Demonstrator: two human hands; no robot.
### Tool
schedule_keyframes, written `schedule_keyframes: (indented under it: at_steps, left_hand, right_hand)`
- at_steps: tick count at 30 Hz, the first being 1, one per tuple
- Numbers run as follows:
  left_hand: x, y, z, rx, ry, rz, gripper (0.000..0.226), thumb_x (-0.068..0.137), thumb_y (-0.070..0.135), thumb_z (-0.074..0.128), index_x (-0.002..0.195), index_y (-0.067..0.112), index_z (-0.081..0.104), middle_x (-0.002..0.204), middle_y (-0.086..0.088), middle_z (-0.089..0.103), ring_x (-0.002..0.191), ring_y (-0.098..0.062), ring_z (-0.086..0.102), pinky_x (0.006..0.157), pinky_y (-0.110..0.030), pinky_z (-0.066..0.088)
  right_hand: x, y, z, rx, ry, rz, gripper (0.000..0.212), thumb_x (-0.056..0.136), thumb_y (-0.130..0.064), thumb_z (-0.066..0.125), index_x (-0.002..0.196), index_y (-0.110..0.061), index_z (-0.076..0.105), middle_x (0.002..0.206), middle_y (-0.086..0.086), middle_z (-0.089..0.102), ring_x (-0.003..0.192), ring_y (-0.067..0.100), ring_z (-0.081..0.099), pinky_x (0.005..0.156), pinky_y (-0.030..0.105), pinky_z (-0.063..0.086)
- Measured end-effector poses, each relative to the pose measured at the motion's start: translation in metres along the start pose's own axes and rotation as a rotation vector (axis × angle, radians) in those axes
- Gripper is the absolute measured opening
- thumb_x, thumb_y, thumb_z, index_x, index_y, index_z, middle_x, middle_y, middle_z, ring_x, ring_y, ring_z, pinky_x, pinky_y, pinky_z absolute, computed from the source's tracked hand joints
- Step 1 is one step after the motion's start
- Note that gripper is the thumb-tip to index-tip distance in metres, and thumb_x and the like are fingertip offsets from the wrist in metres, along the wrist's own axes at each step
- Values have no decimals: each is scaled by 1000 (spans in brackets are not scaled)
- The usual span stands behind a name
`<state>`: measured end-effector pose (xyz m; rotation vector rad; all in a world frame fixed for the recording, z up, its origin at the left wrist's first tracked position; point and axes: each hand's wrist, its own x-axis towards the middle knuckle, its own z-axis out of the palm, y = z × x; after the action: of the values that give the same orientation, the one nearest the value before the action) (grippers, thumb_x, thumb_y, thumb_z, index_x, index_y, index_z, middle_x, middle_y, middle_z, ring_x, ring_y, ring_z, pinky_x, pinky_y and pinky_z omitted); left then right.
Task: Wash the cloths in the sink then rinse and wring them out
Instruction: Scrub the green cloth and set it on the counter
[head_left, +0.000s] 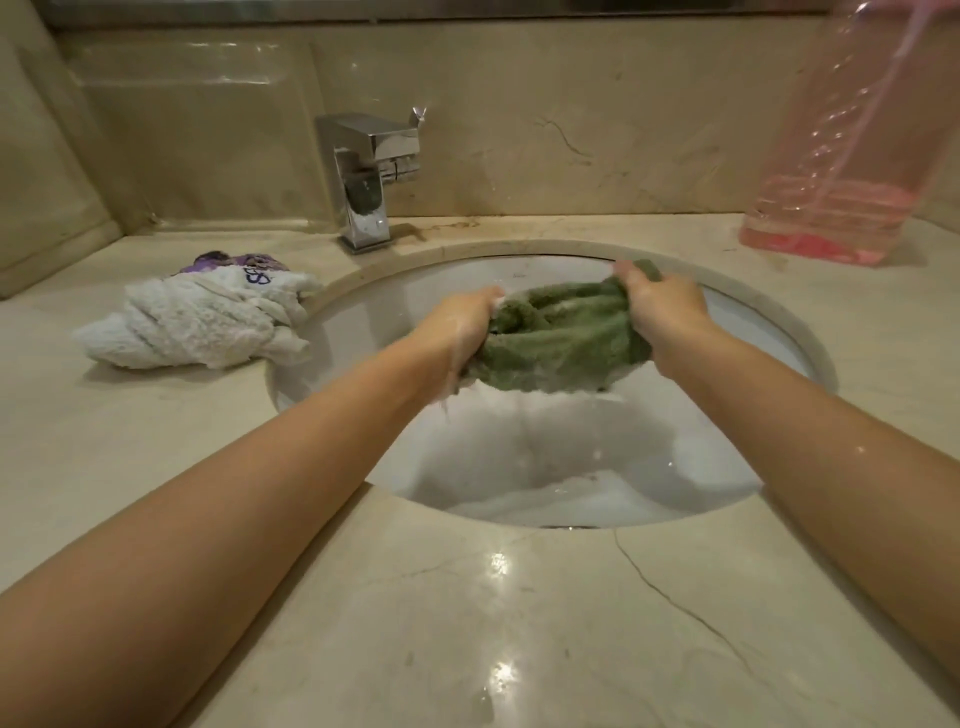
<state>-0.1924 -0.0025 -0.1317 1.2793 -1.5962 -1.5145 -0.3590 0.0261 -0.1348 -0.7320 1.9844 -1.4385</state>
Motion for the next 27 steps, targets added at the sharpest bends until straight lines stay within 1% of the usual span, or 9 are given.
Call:
schedule_keyframes:
  at_steps: [4, 7, 11, 13, 16, 19, 22, 24, 27]
  left_hand:
    - [7, -4, -15, 544, 13, -72, 48, 100, 50, 39, 106, 8, 63, 80, -9, 61, 58, -17, 53, 47, -24, 40]
    - [6, -8, -11, 842, -87, -113, 52, 102, 50, 32, 125, 9, 53, 94, -15, 61, 71, -29, 68, 63, -37, 58]
    - [9, -12, -14, 601, -201, -79, 36, 101, 39, 43, 119, 11, 57, 90, -7, 61, 69, -22, 66, 61, -34, 58]
    - [15, -12, -16, 531, -241, 44, 35, 95, 25, 53, 129, 15, 53, 103, -7, 64, 90, -20, 65, 82, -36, 56]
    - [10, -5, -17, 204, -454, 213, 75, 67, 17, 54, 139, 23, 36, 128, -10, 57, 113, -22, 56, 99, -32, 46]
    - [6, -5, -15, 42, -678, 299, 104, 61, 14, 68, 149, 30, 15, 140, -3, 47, 126, -18, 51, 105, -30, 45]
    - [6, -8, -9, 234, -523, 314, 123, 62, 12, 85, 151, 38, 3, 137, 8, 47, 125, -9, 50, 101, -27, 46]
    - [5, -8, -5, 346, -380, 299, 101, 65, 11, 88, 145, 28, 28, 122, 8, 58, 110, -5, 57, 86, -16, 50]
    - [6, -4, -6, 385, -212, 240, 30, 72, 14, 83, 94, 20, 64, 84, 6, 69, 80, -10, 65, 64, -15, 49]
  right_hand:
    - [3, -2, -7, 232, 21, 83, 43, 88, -44, 66, 112, -9, 57, 111, 11, 65, 97, 30, 65, 90, 46, 54]
    - [-9, -6, -1, 365, -50, 48, 32, 89, -40, 66, 98, -11, 57, 97, 10, 67, 89, 29, 67, 80, 43, 56]
    - [-26, -20, 3, 556, -232, -11, 27, 91, -38, 63, 93, -11, 59, 89, 12, 68, 82, 28, 67, 77, 42, 57]
    - [-34, -22, 6, 588, -343, 8, 32, 93, -38, 60, 104, -9, 61, 98, 15, 69, 88, 30, 68, 79, 43, 56]
    - [-45, -21, 12, 602, -477, 72, 43, 95, -35, 55, 124, -4, 57, 113, 18, 67, 101, 33, 65, 86, 45, 53]
    - [-49, -25, 10, 696, -538, 15, 34, 98, -26, 50, 122, -3, 55, 100, 13, 63, 89, 25, 61, 82, 37, 51]
    - [-51, -29, 6, 773, -596, -18, 22, 98, -19, 49, 116, -9, 54, 94, 10, 61, 88, 23, 59, 80, 34, 51]
    - [-53, -29, 5, 797, -626, -25, 24, 96, -17, 50, 118, -9, 55, 96, 10, 62, 90, 24, 61, 82, 35, 52]
    - [-53, -29, 5, 799, -622, -42, 23, 95, -16, 51, 117, -9, 55, 100, 10, 65, 94, 25, 62, 88, 39, 53]
